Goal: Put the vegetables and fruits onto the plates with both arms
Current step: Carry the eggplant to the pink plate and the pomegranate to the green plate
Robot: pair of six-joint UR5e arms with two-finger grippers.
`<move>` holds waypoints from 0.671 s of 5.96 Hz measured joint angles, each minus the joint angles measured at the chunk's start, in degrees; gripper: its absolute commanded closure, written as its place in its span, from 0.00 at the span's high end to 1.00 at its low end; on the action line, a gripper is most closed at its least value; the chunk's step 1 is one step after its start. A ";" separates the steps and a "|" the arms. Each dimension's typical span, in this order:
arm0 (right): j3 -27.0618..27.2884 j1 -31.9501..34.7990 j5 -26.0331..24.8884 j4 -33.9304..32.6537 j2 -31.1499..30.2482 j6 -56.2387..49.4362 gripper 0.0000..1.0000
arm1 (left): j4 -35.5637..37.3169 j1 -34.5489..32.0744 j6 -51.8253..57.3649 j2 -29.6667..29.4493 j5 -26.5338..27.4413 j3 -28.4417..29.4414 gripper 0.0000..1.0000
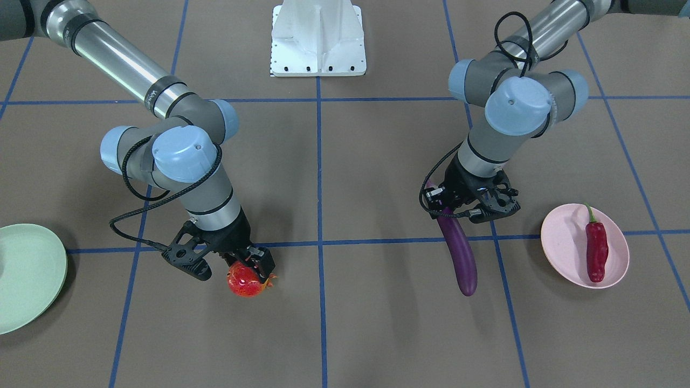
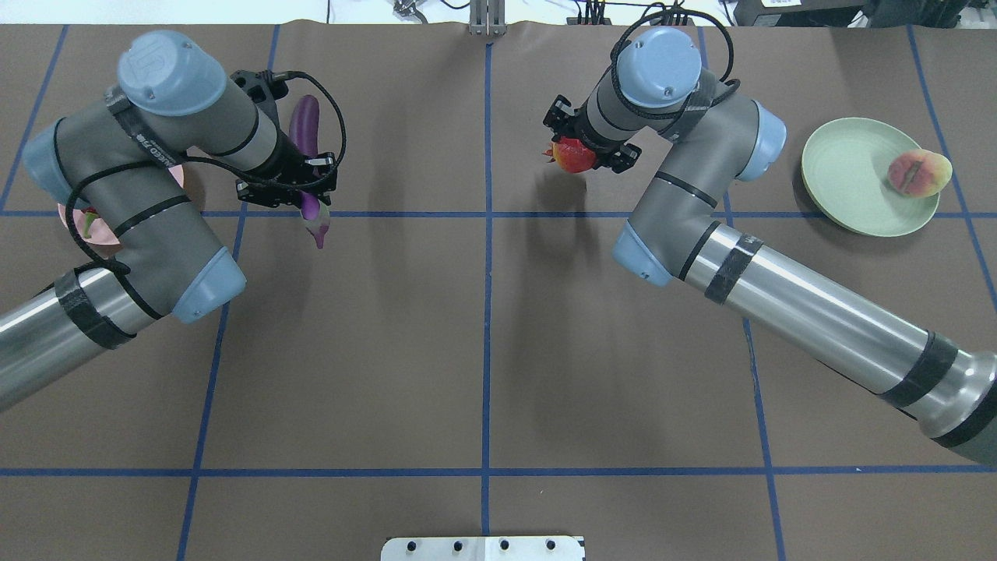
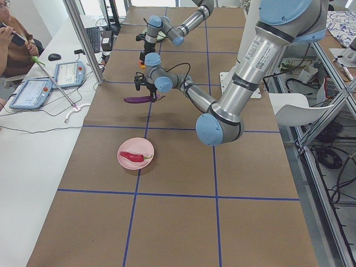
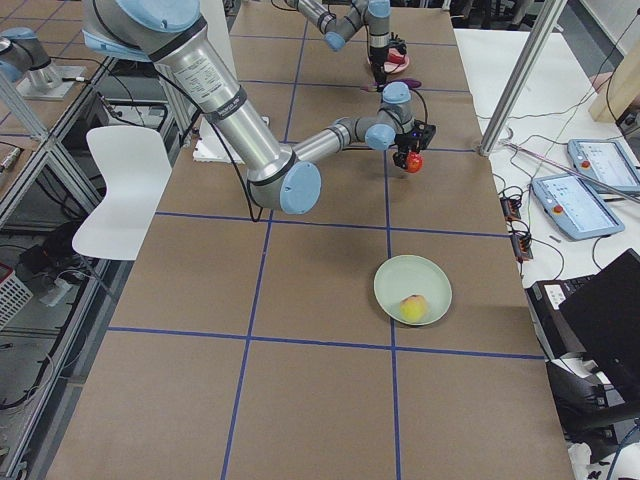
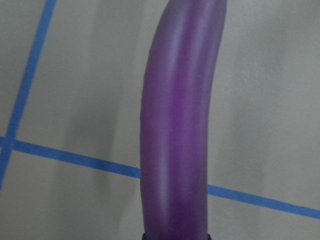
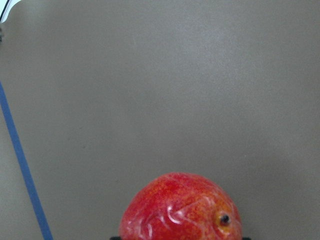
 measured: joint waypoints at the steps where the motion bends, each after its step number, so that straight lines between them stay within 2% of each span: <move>1: 2.02 3.19 4.12 -0.18 -1.81 -1.71 0.00 | -0.01 -1.82 4.49 5.16 -0.04 -2.01 0.00; 2: 4.34 6.42 7.80 -0.23 -4.64 -4.37 0.00 | 0.10 -3.95 8.62 10.24 -0.02 -3.48 0.00; 4: 8.41 12.15 13.54 -0.25 -11.09 -10.38 0.00 | 0.17 -5.94 11.79 15.63 0.06 -2.11 0.04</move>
